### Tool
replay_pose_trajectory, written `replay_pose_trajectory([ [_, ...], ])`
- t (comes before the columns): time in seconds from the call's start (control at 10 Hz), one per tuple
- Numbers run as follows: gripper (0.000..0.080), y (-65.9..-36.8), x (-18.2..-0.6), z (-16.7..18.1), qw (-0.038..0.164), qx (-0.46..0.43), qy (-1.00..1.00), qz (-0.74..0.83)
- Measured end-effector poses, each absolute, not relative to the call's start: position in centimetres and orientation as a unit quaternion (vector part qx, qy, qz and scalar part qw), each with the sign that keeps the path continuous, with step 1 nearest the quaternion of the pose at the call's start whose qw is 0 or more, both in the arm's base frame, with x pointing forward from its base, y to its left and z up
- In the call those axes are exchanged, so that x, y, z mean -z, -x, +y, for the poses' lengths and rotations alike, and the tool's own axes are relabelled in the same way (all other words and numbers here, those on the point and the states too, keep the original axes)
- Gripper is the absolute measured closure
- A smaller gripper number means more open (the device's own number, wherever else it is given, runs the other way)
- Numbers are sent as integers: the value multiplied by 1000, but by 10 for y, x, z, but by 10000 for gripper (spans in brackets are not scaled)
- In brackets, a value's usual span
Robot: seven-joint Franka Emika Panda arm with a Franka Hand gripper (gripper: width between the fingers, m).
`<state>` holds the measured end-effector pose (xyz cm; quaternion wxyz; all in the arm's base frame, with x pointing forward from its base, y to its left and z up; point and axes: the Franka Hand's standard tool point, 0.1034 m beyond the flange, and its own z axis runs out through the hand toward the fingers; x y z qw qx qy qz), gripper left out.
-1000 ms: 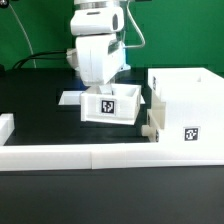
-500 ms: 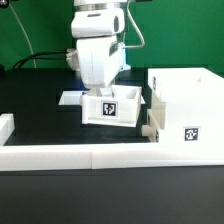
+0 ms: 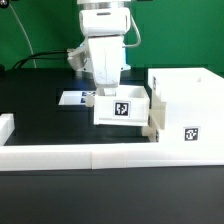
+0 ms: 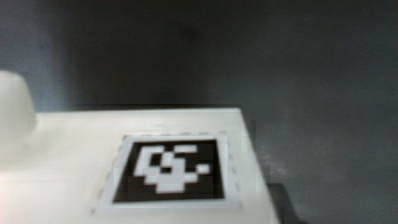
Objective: Assemble drawer
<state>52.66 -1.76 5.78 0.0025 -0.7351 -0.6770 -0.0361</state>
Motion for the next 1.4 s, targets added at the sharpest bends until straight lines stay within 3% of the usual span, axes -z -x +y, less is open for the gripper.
replay_pose_trajectory([
  [1.4,757,-534,-59,-3,10,31,738,-674],
])
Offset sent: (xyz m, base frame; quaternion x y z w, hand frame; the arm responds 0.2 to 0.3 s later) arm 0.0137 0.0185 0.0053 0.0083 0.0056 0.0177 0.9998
